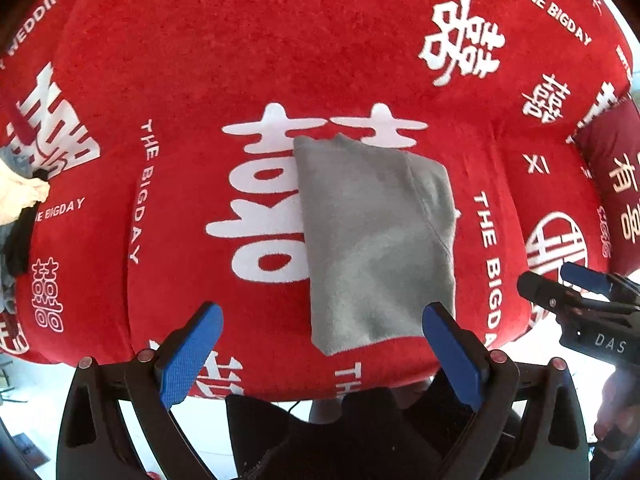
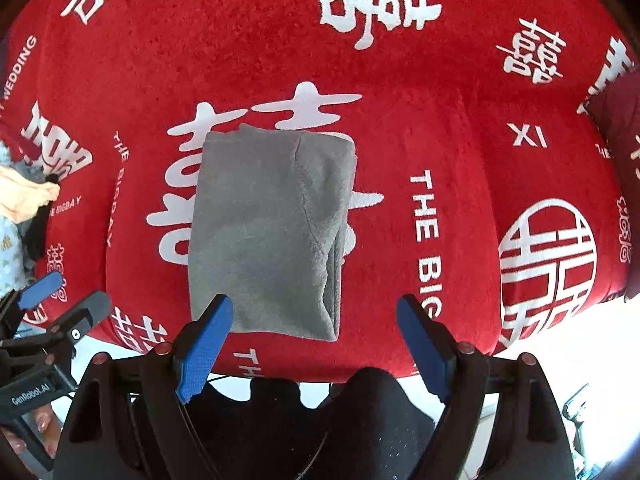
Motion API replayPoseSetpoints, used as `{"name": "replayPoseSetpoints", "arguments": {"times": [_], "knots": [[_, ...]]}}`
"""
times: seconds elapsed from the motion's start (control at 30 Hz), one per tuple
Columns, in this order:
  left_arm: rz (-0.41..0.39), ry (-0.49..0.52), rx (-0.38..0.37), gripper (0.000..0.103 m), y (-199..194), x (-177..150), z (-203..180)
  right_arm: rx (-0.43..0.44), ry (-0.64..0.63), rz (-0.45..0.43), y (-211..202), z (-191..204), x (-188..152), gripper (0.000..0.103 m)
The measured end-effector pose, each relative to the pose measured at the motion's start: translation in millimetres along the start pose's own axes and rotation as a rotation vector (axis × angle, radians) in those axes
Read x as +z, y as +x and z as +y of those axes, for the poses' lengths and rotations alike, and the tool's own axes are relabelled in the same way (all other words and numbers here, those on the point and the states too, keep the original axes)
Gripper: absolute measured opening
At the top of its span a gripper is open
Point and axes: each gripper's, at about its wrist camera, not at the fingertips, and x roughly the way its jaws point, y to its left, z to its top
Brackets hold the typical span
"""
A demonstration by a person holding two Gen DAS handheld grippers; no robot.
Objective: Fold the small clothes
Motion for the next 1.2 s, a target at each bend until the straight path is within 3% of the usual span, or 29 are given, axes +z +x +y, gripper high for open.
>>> {"name": "replayPoseSetpoints", "arguments": {"times": [0.17, 0.3, 0.57, 1.2], "knots": [[0.018, 0.032, 0.011, 0.100, -5, 0, -6, 0.018, 0.044, 0.018, -5, -1, -3, 0.086], [0.047, 0.051, -0.011, 0.102, -6, 1, -9, 0.081, 0.068, 0.049, -2, -1, -7, 0.086], [0.064, 0.082, 0.038, 0.102, -8, 6, -14, 0.002, 0.026, 0.061, 1, 7, -15, 0.086], [0.090, 0.073, 0.065, 0.102, -4, 3, -13, 0.018, 0.080, 0.079, 4, -2, -18, 0.086]]}}
